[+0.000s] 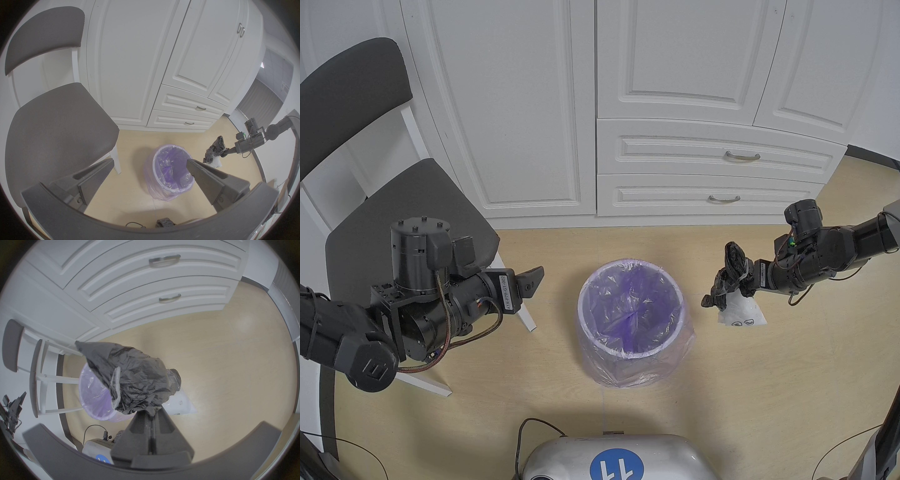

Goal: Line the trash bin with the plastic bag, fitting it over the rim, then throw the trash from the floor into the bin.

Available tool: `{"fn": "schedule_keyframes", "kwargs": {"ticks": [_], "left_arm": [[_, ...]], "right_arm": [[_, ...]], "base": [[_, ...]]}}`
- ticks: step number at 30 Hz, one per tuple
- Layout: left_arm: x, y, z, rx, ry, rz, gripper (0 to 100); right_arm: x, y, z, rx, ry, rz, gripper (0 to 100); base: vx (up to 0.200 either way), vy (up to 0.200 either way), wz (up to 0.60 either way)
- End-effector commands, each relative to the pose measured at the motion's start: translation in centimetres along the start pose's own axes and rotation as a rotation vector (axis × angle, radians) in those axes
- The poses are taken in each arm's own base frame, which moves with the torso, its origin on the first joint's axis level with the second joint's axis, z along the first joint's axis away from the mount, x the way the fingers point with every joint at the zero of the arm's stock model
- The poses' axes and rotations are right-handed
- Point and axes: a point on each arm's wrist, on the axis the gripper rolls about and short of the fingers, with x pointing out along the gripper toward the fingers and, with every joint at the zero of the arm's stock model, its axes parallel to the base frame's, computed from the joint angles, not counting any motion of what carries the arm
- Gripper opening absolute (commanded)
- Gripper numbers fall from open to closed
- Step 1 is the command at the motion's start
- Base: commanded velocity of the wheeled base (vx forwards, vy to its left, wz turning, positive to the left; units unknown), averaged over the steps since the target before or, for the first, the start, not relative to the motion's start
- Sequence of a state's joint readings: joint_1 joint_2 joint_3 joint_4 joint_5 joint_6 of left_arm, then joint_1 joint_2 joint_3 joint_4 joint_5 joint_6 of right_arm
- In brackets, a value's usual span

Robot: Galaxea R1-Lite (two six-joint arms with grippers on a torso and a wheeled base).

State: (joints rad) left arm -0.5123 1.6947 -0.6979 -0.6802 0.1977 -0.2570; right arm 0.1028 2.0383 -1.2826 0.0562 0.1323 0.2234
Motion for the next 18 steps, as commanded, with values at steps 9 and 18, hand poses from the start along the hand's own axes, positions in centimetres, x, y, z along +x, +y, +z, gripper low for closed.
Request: {"fn": "schedule_keyframes", "kwargs": {"ticks": [9, 18], "left_arm": [[-0.5, -0.1, 0.5, -0.004, -0.019, -0.006, 100], [-0.9, -0.1, 0.8, -0.007, -0.034, -0.010, 100]], "right_arm": [[-6.2, 2.8, -0.6, -0.088, -0.086, 0.060, 0], [-8.9, 5.0, -1.8, -0.138, -0.115, 0.115, 0]], "base": [[0.000, 0.000, 0.00], [0.000, 0.000, 0.00]]}}
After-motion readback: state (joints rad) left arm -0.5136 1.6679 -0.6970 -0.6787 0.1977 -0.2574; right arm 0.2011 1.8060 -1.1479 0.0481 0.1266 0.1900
